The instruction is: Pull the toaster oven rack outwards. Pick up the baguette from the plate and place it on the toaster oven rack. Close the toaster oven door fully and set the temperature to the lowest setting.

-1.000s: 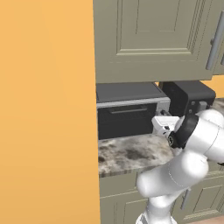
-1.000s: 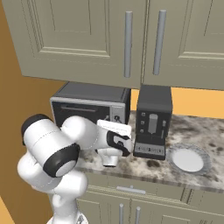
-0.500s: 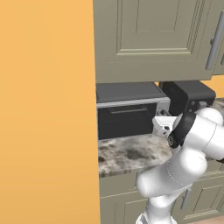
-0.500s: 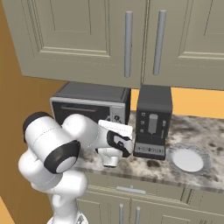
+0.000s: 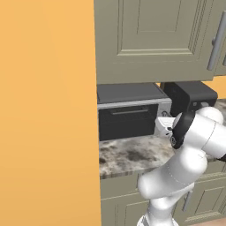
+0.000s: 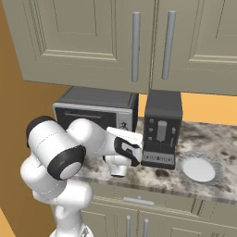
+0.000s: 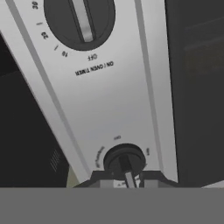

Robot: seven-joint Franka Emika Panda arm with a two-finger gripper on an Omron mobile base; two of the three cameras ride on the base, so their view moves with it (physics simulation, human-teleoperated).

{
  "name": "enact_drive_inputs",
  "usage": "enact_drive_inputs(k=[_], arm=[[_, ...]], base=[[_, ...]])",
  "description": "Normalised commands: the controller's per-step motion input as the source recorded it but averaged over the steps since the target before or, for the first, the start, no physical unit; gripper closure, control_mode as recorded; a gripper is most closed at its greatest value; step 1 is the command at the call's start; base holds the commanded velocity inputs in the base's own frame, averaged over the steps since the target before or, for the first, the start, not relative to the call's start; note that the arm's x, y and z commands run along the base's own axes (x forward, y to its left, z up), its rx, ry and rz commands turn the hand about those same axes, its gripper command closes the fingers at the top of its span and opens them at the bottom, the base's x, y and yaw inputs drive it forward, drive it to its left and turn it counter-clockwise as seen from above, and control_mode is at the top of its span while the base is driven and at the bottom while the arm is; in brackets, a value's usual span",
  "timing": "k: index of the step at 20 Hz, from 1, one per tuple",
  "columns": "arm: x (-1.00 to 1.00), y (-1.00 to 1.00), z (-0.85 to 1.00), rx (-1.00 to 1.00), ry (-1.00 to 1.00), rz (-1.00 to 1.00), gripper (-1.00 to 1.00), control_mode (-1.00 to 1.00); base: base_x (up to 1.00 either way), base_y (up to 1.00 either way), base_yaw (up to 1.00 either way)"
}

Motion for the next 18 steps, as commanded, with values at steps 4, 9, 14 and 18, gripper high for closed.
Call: enact_drive_inputs(k=[4,9,14,18], arm=[[0.44,0.0,0.0,-0.01,0.0,0.0,1.0,-1.0],[0.29,0.07,0.0,-0.24,-0.04,0.0,1.0,-1.0],[0.33,0.0,0.0,-0.44,-0.05,0.0,1.0,-1.0],[0.3,0.0,0.0,-0.49,-0.04,0.0,1.0,-1.0]], base=[[0.0,0.0,0.0],[0.0,0.0,0.0],[0.0,0.0,0.0],[0.0,0.0,0.0]])
